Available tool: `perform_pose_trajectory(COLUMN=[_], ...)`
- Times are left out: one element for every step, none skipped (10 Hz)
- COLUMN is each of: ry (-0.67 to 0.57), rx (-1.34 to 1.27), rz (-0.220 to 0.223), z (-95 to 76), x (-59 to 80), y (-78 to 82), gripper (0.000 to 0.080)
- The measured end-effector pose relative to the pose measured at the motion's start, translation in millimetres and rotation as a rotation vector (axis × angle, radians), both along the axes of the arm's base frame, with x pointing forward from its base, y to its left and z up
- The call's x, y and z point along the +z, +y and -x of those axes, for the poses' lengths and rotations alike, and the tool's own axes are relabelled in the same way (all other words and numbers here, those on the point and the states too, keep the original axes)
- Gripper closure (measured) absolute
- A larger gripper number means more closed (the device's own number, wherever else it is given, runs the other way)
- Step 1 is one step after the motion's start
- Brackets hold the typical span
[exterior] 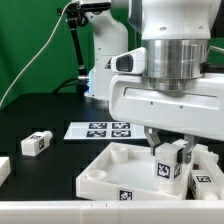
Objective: Assemble one leg
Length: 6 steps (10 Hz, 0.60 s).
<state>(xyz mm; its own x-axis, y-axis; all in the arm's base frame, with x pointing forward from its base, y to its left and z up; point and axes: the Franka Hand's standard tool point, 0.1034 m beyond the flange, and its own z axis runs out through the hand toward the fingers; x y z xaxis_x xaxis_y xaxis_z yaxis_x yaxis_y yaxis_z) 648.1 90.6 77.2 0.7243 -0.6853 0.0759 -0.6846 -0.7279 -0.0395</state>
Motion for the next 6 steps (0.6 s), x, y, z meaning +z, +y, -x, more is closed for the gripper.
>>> perform_pose_trajectory(ry=[-0.001, -0.002, -0.003, -0.009, -0.018, -0.024], rx=[-0.035, -0.058, -0.044, -0.022, -0.019, -0.017], rz=[0.002, 0.005, 0.006, 0.004, 0.0, -0.004], z=[-0.2, -0.7, -1.0, -2.4, -3.4, -2.4], x=[0.2, 0.7, 1.8, 6.5, 14.0, 21.0], y=[-2.2, -6.0, -5.5, -4.2, -2.9, -0.8], gripper=[0.0515, 0.0515, 0.0512, 0.0512, 0.0342, 0.0196])
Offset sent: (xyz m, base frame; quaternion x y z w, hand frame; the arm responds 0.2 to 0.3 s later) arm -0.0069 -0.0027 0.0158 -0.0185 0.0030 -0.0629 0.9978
